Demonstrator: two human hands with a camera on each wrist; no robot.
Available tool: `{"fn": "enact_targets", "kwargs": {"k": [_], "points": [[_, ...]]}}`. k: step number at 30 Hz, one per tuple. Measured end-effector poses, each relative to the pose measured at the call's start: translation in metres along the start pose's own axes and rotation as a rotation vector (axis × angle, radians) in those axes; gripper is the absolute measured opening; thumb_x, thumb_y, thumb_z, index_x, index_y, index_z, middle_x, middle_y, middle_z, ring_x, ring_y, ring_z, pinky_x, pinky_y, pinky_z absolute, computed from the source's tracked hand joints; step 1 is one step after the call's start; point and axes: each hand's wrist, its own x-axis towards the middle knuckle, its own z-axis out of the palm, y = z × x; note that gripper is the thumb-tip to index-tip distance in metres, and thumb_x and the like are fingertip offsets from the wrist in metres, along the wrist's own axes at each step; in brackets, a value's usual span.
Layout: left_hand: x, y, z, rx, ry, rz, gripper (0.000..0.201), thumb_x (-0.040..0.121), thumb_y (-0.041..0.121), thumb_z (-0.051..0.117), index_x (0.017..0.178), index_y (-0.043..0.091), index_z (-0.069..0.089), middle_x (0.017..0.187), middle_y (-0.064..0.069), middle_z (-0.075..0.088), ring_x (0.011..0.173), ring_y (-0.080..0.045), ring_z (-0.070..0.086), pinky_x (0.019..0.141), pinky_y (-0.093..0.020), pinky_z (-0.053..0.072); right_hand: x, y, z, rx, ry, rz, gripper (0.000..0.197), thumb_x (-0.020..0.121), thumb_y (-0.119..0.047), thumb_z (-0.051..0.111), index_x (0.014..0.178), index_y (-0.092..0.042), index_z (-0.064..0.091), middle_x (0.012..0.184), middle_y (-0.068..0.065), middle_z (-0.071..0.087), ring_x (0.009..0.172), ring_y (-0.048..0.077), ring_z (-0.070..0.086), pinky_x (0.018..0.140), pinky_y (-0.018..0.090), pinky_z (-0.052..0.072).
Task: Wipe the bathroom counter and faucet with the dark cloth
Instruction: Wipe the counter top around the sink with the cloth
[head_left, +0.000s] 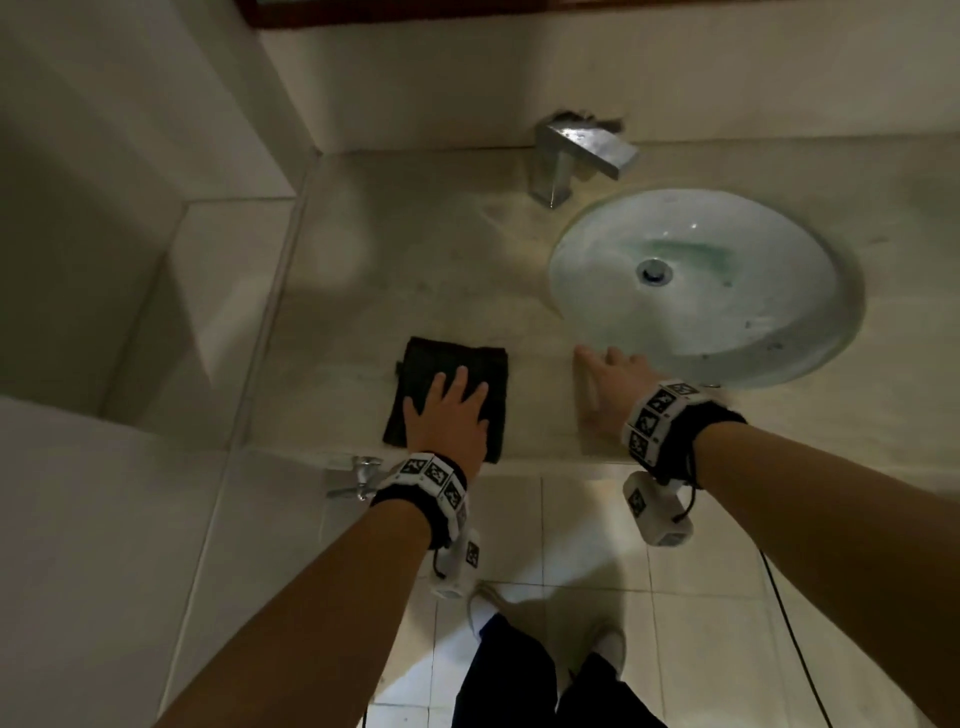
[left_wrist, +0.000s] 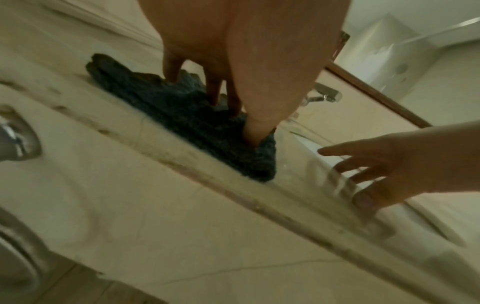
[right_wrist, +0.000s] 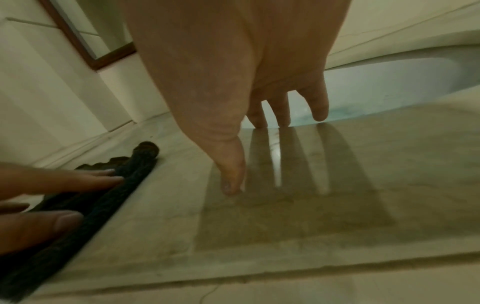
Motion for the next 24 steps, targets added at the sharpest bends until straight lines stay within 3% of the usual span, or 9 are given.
{"fn": "enact_targets", "kwargs": {"k": [2,4,11,18,24], "points": [[-0.004,0.004,0.001,-0.019,0.009,-0.022,0.053,0.102,0.041,0.035,0.151,0.035,0.018,0.162,0.002,0.002,0.149,-0.025,0.002,0.116,-0.058,0.014,0.004,-0.008,-0.001,-0.042,0.003,-0.037,0.094,0.082,-0.031,0.066,0.149,-0.039,0.001,0.155,0.006,0.019,0.138,0.036,0.027,0.106,0.056,0.038],[-0.008,0.005,0.006,-0.066,0.005,-0.03,0.053,0.103,0.037,0.034,0.152,0.033,0.016,0.163,0.0,0.001,0.149,-0.025,0.002,0.116,-0.057,0.016,0.011,-0.019,-0.002,-0.053,0.003,-0.073,0.096,0.084,-0.036,0.067,0.151,-0.039,-0.001,0.161,0.006,0.007,0.144,0.035,0.017,0.11,0.056,0.034],[-0.021,-0.033,0.013,-0.091,-0.025,-0.035,0.053,0.103,0.039,0.03,0.153,0.037,0.011,0.162,0.006,-0.005,0.149,-0.022,-0.004,0.119,-0.05,0.014,0.033,-0.054,-0.017,-0.009,0.009,-0.116,0.09,0.09,-0.045,0.059,0.153,-0.039,-0.005,0.163,0.009,-0.003,0.148,0.039,0.002,0.117,0.053,0.022],[-0.004,-0.103,0.009,-0.102,-0.004,-0.158,0.053,0.103,0.042,0.029,0.153,0.037,0.012,0.162,0.005,-0.002,0.149,-0.02,0.0,0.119,-0.047,0.017,0.05,-0.062,-0.013,0.027,0.048,-0.058,0.091,0.086,-0.056,0.057,0.152,-0.032,0.0,0.162,0.012,-0.011,0.147,0.042,-0.003,0.118,0.055,0.017],[0.055,-0.125,-0.012,-0.064,0.006,-0.197,0.054,0.103,0.041,0.029,0.153,0.035,0.012,0.163,0.002,0.0,0.149,-0.024,0.002,0.117,-0.05,0.018,0.057,-0.058,-0.011,0.063,0.028,-0.047,0.093,0.082,-0.058,0.061,0.152,-0.036,0.003,0.161,0.013,-0.013,0.146,0.042,0.006,0.118,0.052,0.02]]}}
